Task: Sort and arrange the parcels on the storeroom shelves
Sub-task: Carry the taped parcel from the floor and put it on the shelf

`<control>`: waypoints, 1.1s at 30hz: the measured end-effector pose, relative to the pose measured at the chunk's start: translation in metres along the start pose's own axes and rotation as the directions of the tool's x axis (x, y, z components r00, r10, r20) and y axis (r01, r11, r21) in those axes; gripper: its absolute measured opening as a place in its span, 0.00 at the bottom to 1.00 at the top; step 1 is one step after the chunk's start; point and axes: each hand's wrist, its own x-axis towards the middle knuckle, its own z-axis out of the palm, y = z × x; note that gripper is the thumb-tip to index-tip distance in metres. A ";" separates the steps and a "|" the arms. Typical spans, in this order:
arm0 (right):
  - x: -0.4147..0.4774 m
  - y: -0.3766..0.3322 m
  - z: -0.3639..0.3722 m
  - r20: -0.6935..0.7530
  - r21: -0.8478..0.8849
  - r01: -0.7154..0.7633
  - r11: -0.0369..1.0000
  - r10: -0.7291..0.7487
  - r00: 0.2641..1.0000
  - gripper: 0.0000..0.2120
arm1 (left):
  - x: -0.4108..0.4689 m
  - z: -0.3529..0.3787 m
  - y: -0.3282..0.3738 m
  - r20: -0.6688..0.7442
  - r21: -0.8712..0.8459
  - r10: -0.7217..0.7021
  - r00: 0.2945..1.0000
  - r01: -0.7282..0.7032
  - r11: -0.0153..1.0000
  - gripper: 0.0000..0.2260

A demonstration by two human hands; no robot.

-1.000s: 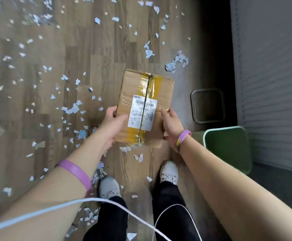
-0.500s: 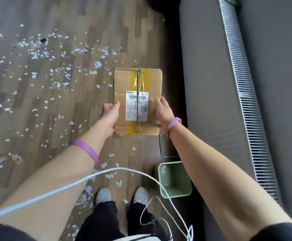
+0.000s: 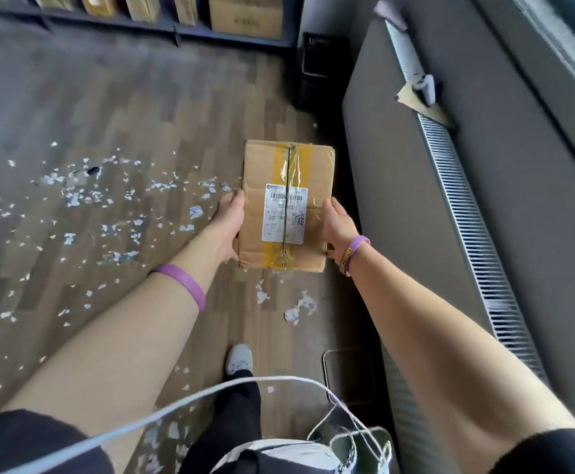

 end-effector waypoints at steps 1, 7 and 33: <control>0.011 -0.015 0.006 -0.001 0.010 -0.018 1.000 0.018 1.000 0.26 | 0.010 -0.003 0.017 0.028 0.003 -0.015 0.999 0.015 1.000 0.18; 0.077 -0.115 0.030 0.001 0.019 -0.021 1.000 0.021 1.000 0.25 | 0.066 -0.016 0.125 0.093 0.041 0.017 0.996 -0.021 0.999 0.23; 0.493 -0.517 0.077 0.104 0.121 0.128 0.984 -0.141 0.984 0.17 | 0.396 0.033 0.575 -0.087 -0.020 0.220 0.972 -0.222 0.975 0.21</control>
